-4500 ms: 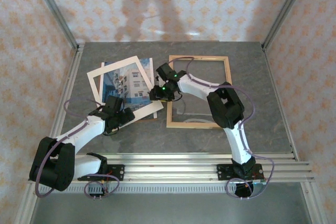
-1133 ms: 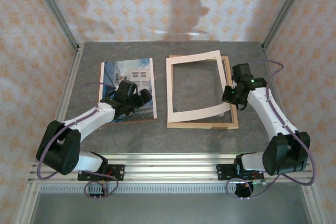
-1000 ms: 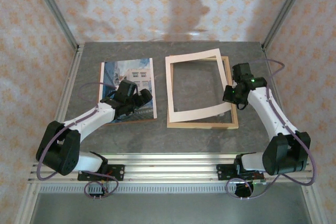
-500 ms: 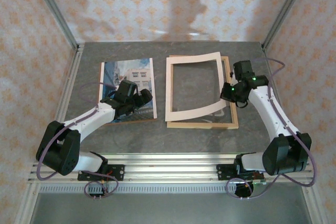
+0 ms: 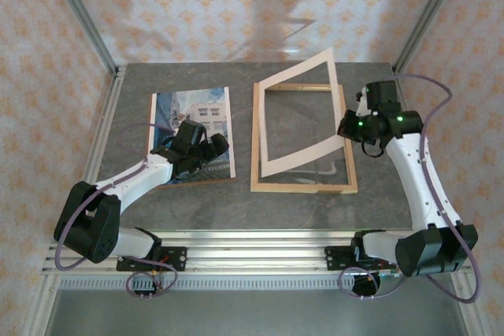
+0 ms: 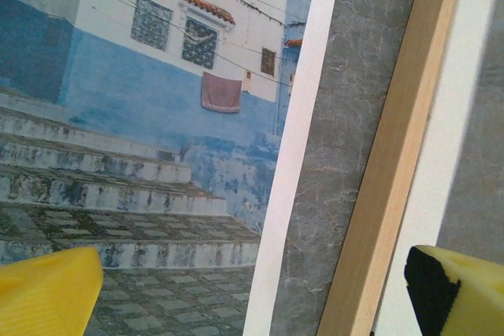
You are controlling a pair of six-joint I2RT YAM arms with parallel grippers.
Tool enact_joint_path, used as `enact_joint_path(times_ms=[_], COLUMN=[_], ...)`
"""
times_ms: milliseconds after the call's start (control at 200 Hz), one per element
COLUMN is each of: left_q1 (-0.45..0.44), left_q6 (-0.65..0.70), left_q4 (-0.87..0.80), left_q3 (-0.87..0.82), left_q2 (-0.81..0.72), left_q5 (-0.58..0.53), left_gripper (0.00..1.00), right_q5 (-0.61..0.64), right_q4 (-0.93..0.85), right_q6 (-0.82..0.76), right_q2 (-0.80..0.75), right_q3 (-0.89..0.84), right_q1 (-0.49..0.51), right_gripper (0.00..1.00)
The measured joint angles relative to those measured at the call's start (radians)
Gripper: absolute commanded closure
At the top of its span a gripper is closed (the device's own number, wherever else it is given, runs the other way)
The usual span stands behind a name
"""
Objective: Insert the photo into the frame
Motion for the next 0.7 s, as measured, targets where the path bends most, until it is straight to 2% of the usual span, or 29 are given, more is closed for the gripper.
enact_joint_path(times_ms=[150,701], left_q1=[0.0,0.0], left_q6=[0.0,0.0], left_q4=[0.0,0.007], left_q3=[0.0,-0.007], left_q2=[0.0,0.012], left_q5=[0.004,0.007], left_gripper=[0.0,0.0], right_q5=[0.0,-0.104], right_q4=[-0.029,-0.1], right_q6=[-0.007,-0.117], right_q2=[-0.011,0.059], right_q3=[0.003,-0.012], right_q1=[-0.047,-0.049], right_gripper=[1.0,1.0])
